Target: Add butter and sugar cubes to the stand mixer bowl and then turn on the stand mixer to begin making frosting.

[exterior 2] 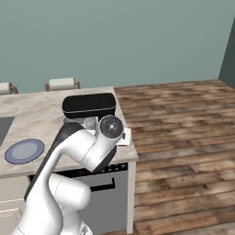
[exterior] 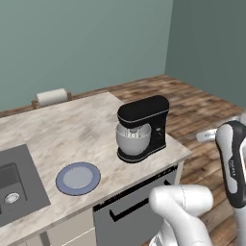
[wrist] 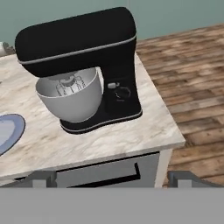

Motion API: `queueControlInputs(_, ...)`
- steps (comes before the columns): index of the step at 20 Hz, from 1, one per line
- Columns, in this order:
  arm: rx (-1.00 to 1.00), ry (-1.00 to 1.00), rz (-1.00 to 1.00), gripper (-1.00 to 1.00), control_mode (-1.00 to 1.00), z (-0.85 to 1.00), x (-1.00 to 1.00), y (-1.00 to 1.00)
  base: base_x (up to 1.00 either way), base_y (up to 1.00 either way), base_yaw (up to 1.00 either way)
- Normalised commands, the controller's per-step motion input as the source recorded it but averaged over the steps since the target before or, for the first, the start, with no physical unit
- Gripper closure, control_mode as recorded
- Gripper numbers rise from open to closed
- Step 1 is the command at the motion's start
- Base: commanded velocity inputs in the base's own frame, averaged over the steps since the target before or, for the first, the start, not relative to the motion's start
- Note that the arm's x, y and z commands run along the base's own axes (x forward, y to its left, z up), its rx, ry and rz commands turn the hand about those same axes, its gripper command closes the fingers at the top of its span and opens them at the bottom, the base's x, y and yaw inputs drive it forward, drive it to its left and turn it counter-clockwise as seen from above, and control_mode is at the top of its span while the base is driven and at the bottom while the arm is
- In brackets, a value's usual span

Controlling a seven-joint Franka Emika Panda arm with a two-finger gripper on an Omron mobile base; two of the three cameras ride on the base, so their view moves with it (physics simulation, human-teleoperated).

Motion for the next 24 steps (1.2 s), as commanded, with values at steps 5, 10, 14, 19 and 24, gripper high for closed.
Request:
queueControlInputs(5, 0.35, 0.09, 0.01, -1.00, -1.00, 0.07, 0.00, -0.43, 0.00, 0.00, 0.00)
queueControlInputs(10, 0.31, 0.16, 0.00, -1.00, -1.00, 0.12, 0.00, -0.10, 0.00, 0.00, 0.00)
queueControlInputs(14, 0.23, 0.20, 0.00, -1.00, -1.00, 0.09, 0.00, 0.01, 0.00, 0.00, 0.00)
queueControlInputs(19, 0.16, 0.17, -0.02, -1.00, -1.00, 0.00, 0.00, 0.19, 0.00, 0.00, 0.00)
queueControlInputs(24, 0.05, 0.02, -0.13, -1.00, -1.00, -0.03, 0.00, 0.38, 0.00, 0.00, 0.00)
